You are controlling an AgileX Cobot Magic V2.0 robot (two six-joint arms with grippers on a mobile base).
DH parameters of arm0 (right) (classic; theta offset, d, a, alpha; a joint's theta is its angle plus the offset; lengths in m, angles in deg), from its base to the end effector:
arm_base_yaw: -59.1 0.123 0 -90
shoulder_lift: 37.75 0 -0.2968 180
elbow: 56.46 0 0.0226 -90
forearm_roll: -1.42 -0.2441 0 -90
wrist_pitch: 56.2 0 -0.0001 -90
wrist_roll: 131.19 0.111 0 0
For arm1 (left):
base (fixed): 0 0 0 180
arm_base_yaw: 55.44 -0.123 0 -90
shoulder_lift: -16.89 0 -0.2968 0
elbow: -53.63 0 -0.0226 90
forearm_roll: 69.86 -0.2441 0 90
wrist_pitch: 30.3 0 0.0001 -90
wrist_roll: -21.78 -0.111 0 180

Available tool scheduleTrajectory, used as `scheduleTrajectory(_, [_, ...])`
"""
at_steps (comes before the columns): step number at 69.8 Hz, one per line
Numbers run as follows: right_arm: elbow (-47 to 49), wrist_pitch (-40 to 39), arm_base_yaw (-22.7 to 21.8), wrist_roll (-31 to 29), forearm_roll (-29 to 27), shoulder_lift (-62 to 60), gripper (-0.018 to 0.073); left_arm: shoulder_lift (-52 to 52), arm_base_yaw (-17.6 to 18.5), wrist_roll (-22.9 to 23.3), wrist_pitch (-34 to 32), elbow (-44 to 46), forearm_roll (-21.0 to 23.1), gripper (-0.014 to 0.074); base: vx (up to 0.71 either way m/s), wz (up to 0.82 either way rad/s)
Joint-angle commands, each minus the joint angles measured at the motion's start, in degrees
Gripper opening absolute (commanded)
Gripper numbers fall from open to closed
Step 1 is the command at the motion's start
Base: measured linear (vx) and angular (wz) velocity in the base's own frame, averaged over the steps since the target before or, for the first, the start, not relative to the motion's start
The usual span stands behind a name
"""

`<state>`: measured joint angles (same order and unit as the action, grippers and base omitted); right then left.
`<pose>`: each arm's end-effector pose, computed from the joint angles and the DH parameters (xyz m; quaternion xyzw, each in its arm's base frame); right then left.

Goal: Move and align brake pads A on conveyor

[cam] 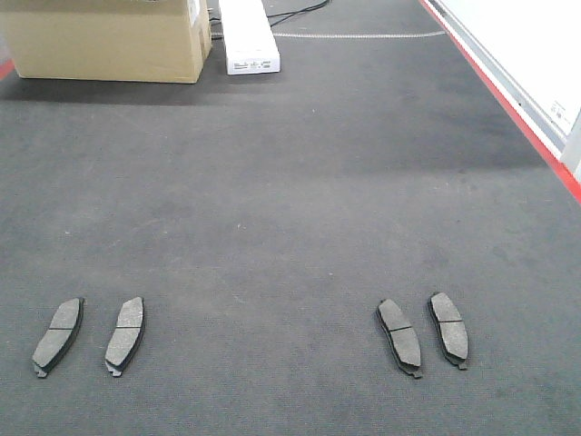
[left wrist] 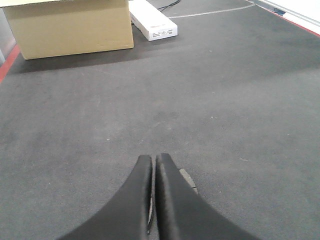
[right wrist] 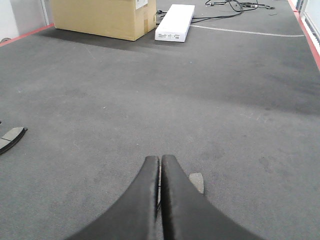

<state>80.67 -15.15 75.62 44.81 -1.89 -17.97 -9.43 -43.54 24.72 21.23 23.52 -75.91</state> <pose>0.0323 0.0140 0.3294 -0.1347 0.7745 0.0955 0.6107 0.0314 0.0028 0.3745 0.0653 0.8050 -0.0236 0.5891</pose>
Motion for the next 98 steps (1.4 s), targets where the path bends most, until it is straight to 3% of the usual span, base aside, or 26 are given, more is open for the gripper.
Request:
scheduleTrajectory(1, [1.32, -3.86, -0.08, -0.14, 0.0, 0.76, -0.0008, -0.35, -2.84, 0.25, -5.99, -0.43, 1.43, -0.0006, 0.0, 0.0])
scheduleTrajectory(12, [1.32, -3.86, -0.08, -0.14, 0.0, 0.76, -0.0008, 4.56, -10.18, 0.25, -14.6, -8.1, 5.52, -0.0006, 0.0, 0.0])
scheduleTrajectory(18, [1.32, -3.86, -0.08, -0.14, 0.0, 0.76, -0.0008, 7.97, -12.18, 0.25, -20.62, -14.1, 7.62, -0.0006, 0.0, 0.0])
scheduleTrajectory(38, [1.32, -3.86, -0.08, -0.14, 0.0, 0.76, -0.0008, 20.21, -12.83, 0.37, -41.22, -38.74, 8.88, -0.0006, 0.0, 0.0])
scheduleTrajectory(51, [1.32, -3.84, -0.08, -0.14, -0.05, 0.76, -0.0008, 20.3, -12.83, 0.85, -55.7, -51.1, 9.05, -0.0006, 0.0, 0.0])
scheduleTrajectory(98, [1.32, -3.85, -0.08, -0.14, 0.0, 0.76, -0.0008, 20.24, -12.83, 0.28, -53.81, -50.62, 8.61, -0.0006, 0.0, 0.0])
